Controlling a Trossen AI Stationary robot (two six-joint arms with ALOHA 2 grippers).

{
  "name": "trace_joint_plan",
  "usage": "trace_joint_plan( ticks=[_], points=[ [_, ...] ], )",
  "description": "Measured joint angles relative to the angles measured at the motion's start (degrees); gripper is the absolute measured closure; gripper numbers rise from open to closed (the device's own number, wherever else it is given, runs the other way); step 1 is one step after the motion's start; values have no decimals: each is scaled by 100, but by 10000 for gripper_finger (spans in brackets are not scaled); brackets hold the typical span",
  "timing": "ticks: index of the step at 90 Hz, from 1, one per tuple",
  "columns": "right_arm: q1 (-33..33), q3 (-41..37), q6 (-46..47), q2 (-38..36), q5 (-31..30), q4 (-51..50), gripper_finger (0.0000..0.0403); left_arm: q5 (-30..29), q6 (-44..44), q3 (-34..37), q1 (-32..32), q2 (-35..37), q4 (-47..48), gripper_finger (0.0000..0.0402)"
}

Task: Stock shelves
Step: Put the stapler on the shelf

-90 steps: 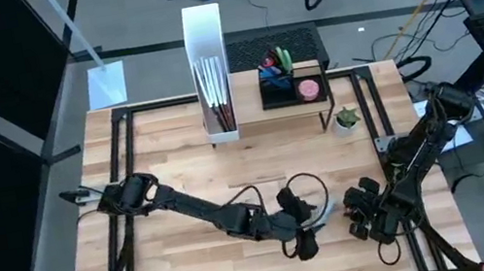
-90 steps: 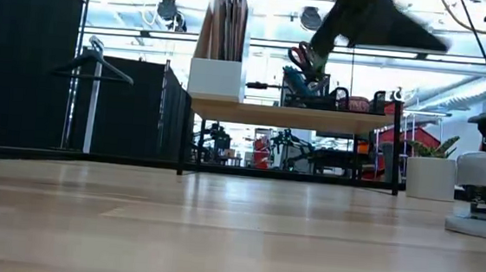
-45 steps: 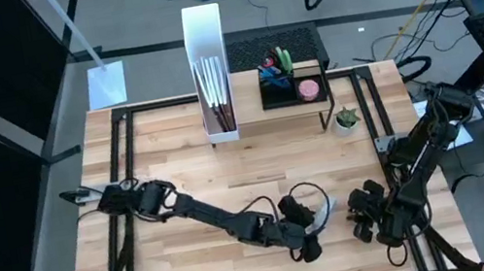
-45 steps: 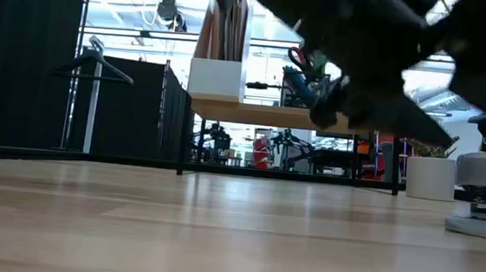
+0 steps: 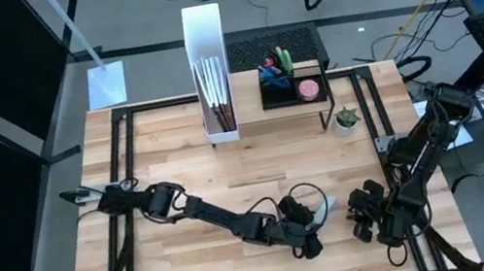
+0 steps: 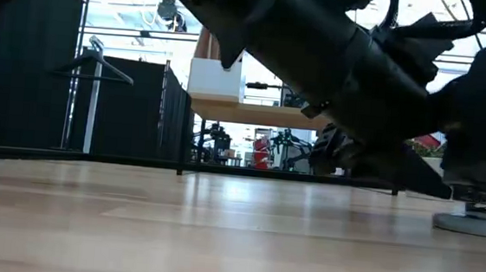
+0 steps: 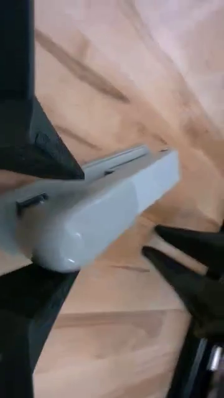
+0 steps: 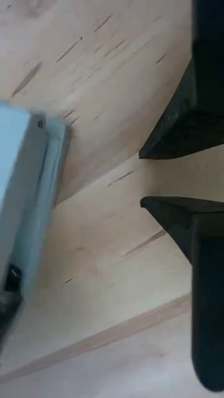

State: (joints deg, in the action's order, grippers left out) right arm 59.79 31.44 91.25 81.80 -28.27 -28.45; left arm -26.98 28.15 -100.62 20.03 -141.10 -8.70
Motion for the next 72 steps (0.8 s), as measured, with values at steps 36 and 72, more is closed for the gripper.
trace_joint_plan(
  ticks=[36, 72],
  points=[
    [-4, 0, -37, 0, -87, 0, 316, -934, -188, 2, 35, 156, 12, 307],
    [-59, 0, 0, 0, -1884, -56, 316, -4422, -831, -10, 183, 1410, 914, 307]
  ],
)
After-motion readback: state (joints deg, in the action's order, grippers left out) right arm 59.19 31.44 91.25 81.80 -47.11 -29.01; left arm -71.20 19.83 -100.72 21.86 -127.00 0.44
